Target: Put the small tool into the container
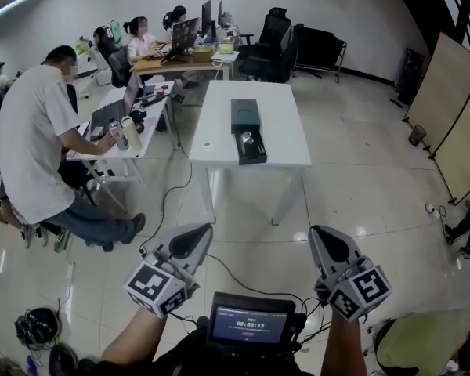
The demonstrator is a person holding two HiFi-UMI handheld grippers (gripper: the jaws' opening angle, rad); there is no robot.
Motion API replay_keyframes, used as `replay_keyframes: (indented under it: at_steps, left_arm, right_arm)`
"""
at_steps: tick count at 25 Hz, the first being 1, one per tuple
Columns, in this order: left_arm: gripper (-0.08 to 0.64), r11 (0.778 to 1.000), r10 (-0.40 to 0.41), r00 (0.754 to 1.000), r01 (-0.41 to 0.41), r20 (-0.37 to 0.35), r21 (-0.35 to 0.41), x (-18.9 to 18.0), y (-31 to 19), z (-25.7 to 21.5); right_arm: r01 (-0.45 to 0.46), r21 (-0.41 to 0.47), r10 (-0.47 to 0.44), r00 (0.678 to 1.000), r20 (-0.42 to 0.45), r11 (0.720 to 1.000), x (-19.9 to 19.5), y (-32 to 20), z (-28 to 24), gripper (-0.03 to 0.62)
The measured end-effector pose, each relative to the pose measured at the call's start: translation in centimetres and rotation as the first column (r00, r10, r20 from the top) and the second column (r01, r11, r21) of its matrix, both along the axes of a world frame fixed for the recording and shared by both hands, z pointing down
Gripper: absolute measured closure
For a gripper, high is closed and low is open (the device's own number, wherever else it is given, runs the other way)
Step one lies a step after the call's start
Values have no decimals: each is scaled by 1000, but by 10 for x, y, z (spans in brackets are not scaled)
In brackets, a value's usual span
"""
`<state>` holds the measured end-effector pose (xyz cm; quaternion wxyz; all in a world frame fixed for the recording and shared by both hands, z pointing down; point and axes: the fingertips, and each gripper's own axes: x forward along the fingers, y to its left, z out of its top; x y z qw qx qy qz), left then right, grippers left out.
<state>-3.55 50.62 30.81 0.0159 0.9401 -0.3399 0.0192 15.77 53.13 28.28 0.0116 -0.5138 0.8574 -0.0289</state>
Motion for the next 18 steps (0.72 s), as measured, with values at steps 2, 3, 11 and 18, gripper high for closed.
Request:
replay_keyframes:
  at_steps: [2,3,11,18]
  left_arm:
    - [537,1000,-8,1000,8,4,6,2,3,0]
    - [537,1000,-11,1000,11,5,6,3,4,-1]
    - [537,999,-46,999,46,1,-1,-6,13,2]
    - [537,998,-57,998,57,8,4,-5,19,3]
  right_arm:
    - [2,-1,-2,1000,9,1000,4,1,1,577]
    - [6,2,-6,1000,7,1000,4,1,1,577]
    - [42,8,-42,999,-4,999,-4,6,0,577]
    - [54,7,-54,998,-11,999,-4,11,1,577]
